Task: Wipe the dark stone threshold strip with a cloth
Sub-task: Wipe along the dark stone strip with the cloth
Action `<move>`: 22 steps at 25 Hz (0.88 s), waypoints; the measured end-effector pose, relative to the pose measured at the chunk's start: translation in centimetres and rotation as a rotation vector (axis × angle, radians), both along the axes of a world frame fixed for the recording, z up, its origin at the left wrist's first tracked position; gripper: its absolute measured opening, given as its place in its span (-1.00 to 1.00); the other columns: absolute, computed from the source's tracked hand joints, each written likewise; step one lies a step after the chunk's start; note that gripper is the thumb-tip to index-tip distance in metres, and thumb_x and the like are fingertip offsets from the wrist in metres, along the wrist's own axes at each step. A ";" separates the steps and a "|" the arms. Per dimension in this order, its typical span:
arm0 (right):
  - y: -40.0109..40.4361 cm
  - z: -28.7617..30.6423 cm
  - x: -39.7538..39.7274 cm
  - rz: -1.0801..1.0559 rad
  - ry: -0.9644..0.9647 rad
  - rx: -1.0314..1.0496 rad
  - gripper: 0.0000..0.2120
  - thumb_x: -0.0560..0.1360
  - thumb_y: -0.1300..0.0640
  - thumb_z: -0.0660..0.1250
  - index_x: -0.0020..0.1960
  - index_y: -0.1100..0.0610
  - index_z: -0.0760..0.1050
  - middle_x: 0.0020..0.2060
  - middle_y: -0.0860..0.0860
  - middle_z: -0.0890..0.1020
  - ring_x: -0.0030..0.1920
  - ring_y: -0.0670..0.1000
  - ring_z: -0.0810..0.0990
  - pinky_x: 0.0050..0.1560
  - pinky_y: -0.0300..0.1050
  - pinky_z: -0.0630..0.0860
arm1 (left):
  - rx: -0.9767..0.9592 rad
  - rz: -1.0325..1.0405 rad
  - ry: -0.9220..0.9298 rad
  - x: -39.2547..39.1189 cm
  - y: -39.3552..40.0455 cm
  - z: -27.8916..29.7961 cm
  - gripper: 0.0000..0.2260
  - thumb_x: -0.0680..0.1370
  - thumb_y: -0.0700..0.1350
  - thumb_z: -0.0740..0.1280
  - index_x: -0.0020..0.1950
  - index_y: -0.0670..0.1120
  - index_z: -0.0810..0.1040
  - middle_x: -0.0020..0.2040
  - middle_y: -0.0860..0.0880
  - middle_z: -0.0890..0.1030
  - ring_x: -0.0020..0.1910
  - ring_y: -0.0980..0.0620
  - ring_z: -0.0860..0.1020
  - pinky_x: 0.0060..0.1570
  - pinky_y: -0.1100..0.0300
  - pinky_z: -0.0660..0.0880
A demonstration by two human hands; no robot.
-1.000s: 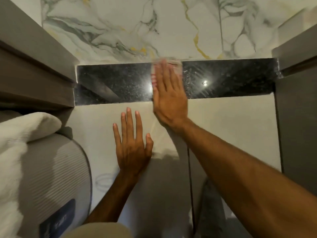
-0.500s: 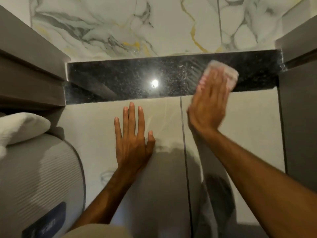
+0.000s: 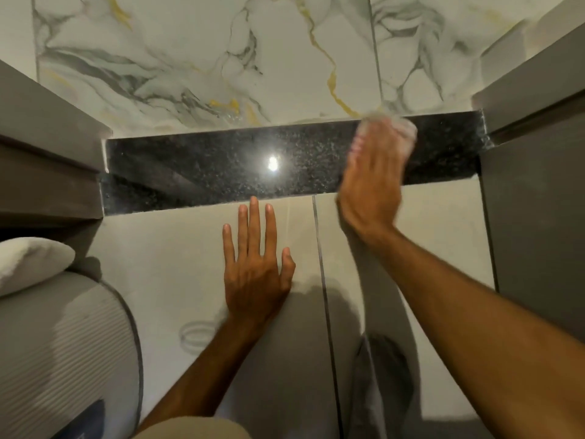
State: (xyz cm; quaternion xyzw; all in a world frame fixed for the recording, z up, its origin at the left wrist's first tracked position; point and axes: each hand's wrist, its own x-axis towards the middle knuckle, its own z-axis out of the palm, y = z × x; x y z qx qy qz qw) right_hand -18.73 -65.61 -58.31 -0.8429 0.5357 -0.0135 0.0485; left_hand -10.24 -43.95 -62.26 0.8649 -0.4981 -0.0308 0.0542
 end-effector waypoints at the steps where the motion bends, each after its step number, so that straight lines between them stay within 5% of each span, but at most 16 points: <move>1: -0.1 -0.3 2.7 0.078 -0.017 -0.024 -0.37 0.82 0.06 0.00 0.82 0.22 -0.07 0.82 0.23 0.02 0.84 0.22 0.03 0.83 0.28 0.12 | 0.000 -0.003 -0.005 0.1 0.0 -0.3 -0.33 0.73 0.11 0.07 0.79 -0.17 0.07 0.78 -0.29 0.09 0.78 -0.28 0.08 0.74 -0.31 0.07; 4: 3.6 -0.9 1.9 0.538 0.009 0.059 -0.37 0.82 0.00 0.00 0.83 0.12 -0.05 0.84 0.14 0.00 0.85 0.13 -0.02 0.85 0.21 0.07 | -0.018 0.020 0.012 -0.1 -0.1 0.2 -0.36 0.75 0.09 0.06 0.77 -0.19 0.15 0.76 -0.31 0.16 0.75 -0.31 0.14 0.72 -0.32 0.10; 6: 5.4 -0.1 -4.5 0.626 0.036 0.096 -0.36 0.80 0.00 0.06 0.83 0.09 0.00 0.84 0.09 0.04 0.85 0.09 -0.01 0.86 0.15 0.04 | -0.018 0.018 0.044 -0.6 -0.6 1.0 -0.36 0.72 0.06 0.08 0.76 -0.20 0.17 0.75 -0.32 0.16 0.74 -0.32 0.16 0.70 -0.35 0.16; 9: 0.9 1.2 -11.1 0.391 0.029 0.100 -0.37 0.81 -0.01 0.03 0.83 0.07 -0.02 0.84 0.07 0.05 0.85 0.07 0.00 0.86 0.14 0.06 | -0.013 -0.021 0.082 -1.2 -1.5 1.0 -0.33 0.70 0.05 0.12 0.77 -0.20 0.14 0.77 -0.32 0.11 0.76 -0.31 0.12 0.72 -0.35 0.14; 13: -7.8 0.6 -7.5 0.021 -0.015 0.018 -0.40 0.83 0.04 -0.07 0.82 0.18 -0.08 0.83 0.19 0.01 0.84 0.20 0.00 0.86 0.22 0.01 | -0.058 -0.091 0.083 -1.3 -1.8 -0.7 -0.33 0.71 0.07 0.07 0.80 -0.14 0.05 0.79 -0.29 0.03 0.79 -0.27 0.01 0.76 -0.28 -0.05; 19: 1.8 1.3 -13.2 0.117 0.017 0.123 -0.36 0.81 0.02 0.02 0.83 0.12 -0.05 0.84 0.06 0.01 0.85 0.09 -0.03 0.87 0.11 0.01 | -0.039 -0.072 0.119 -1.2 -1.9 -0.1 -0.33 0.72 0.09 0.04 0.80 -0.14 0.05 0.79 -0.29 0.01 0.79 -0.29 -0.01 0.74 -0.32 -0.04; 22: -2.0 1.1 -12.9 -0.019 0.024 0.079 -0.38 0.82 0.05 0.02 0.83 0.16 -0.06 0.84 0.12 0.02 0.85 0.13 -0.02 0.86 0.17 0.03 | -0.040 -0.073 0.127 -1.3 -1.9 -0.1 -0.33 0.71 0.08 0.05 0.80 -0.14 0.05 0.79 -0.29 0.01 0.79 -0.28 -0.02 0.74 -0.32 -0.05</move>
